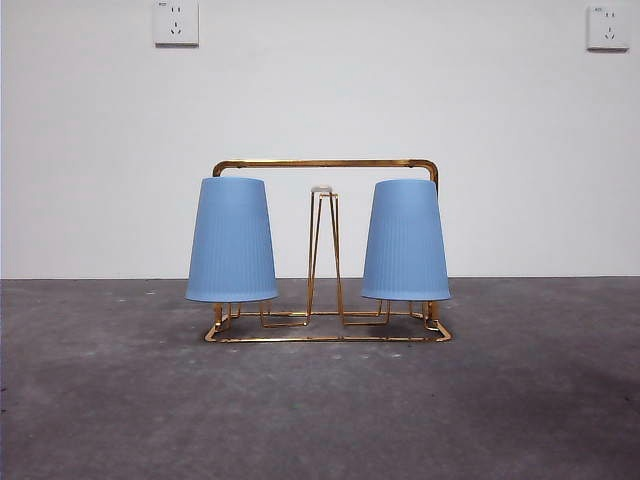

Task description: Pick up cup 1,put cup 1 in the cup rack,pick up cup 2,put cup 2 in the cup rack

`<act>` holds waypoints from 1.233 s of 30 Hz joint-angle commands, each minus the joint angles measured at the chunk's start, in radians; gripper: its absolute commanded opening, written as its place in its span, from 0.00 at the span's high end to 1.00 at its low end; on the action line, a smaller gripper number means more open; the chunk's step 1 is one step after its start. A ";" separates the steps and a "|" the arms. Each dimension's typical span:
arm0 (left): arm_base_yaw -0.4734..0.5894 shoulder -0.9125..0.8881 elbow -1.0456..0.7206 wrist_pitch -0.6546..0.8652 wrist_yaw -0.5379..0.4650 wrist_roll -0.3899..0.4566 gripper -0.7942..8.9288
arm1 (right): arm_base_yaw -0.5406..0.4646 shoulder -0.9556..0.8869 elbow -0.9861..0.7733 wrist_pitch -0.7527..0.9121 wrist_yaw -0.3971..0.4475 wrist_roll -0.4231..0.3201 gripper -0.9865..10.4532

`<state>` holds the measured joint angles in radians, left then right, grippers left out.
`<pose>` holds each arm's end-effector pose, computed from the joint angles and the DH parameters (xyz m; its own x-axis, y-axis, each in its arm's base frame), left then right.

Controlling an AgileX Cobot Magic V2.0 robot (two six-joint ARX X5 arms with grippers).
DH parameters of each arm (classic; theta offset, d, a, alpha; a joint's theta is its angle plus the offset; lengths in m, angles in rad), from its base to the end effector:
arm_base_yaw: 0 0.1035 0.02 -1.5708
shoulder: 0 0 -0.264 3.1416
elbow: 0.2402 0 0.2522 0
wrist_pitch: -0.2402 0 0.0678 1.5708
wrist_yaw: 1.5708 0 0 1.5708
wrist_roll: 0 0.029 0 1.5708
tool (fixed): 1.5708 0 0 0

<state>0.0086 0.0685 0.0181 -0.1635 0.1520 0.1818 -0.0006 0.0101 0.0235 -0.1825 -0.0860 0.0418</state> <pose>0.0986 -0.0035 0.1487 0.9672 -0.1431 -0.2098 0.1755 0.9737 0.1451 0.0955 0.0024 0.1532 0.9821 0.0853 -0.1677 -0.0770 0.9955 0.0556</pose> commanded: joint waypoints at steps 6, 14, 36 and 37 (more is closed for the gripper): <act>0.003 0.000 -0.010 0.004 0.005 -0.006 0.92 | 0.000 -0.001 -0.008 0.003 0.001 0.011 0.91; 0.003 0.000 -0.010 0.004 0.005 -0.006 0.92 | 0.000 -0.001 -0.008 0.003 0.001 0.011 0.91; 0.003 0.000 -0.010 0.004 0.005 -0.006 0.92 | 0.000 -0.001 -0.008 0.003 0.001 0.011 0.91; 0.003 0.000 -0.010 0.004 0.005 -0.006 0.92 | 0.000 -0.001 -0.008 0.003 0.001 0.011 0.91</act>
<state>0.0086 0.0685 0.0181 -0.1635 0.1520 0.1818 -0.0006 0.0101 0.0235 -0.1825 -0.0856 0.0418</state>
